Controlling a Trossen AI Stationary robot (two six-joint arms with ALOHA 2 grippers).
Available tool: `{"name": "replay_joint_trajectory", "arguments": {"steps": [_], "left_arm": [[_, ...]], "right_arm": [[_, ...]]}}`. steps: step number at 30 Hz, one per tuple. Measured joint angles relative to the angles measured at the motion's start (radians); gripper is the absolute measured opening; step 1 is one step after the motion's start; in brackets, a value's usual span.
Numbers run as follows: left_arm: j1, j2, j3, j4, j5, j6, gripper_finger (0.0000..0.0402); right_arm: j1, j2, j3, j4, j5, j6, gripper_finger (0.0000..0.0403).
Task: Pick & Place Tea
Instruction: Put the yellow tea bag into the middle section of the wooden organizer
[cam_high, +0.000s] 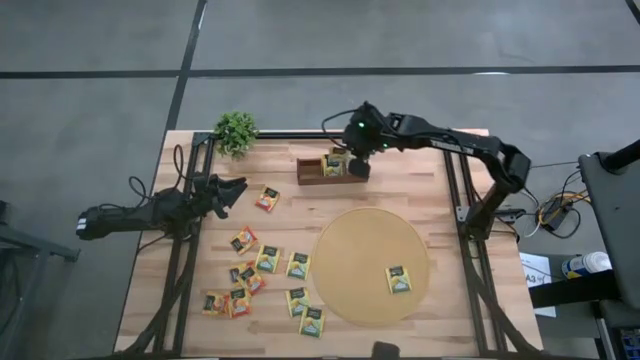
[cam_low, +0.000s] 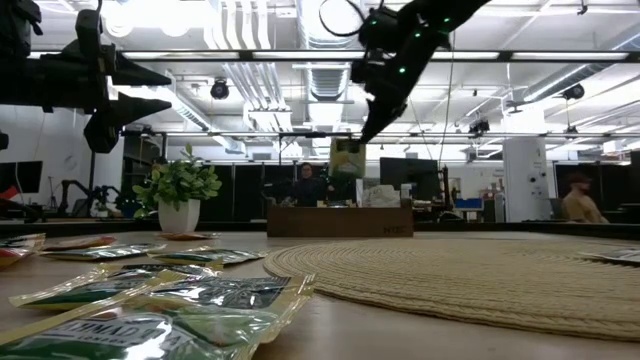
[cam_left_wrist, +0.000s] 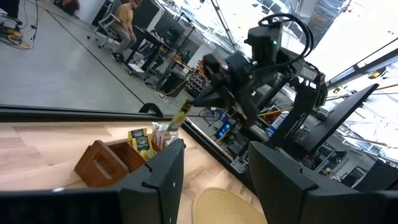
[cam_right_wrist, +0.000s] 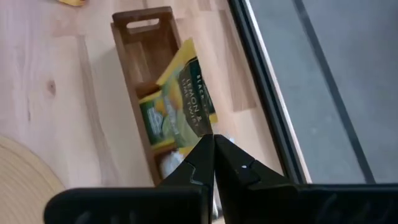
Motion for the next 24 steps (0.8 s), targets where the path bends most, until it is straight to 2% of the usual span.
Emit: {"name": "replay_joint_trajectory", "arguments": {"steps": [7,24], "left_arm": [[0.0,0.0,0.0,0.002,0.0,0.0,0.0174],[0.0,0.0,0.0,0.0,0.0,0.0,0.0174]], "right_arm": [[-0.008,0.115,0.077,-0.024,-0.044,-0.012,0.0008],[-0.007,0.248,0.079,0.008,-0.078,-0.013,0.0008]]}}
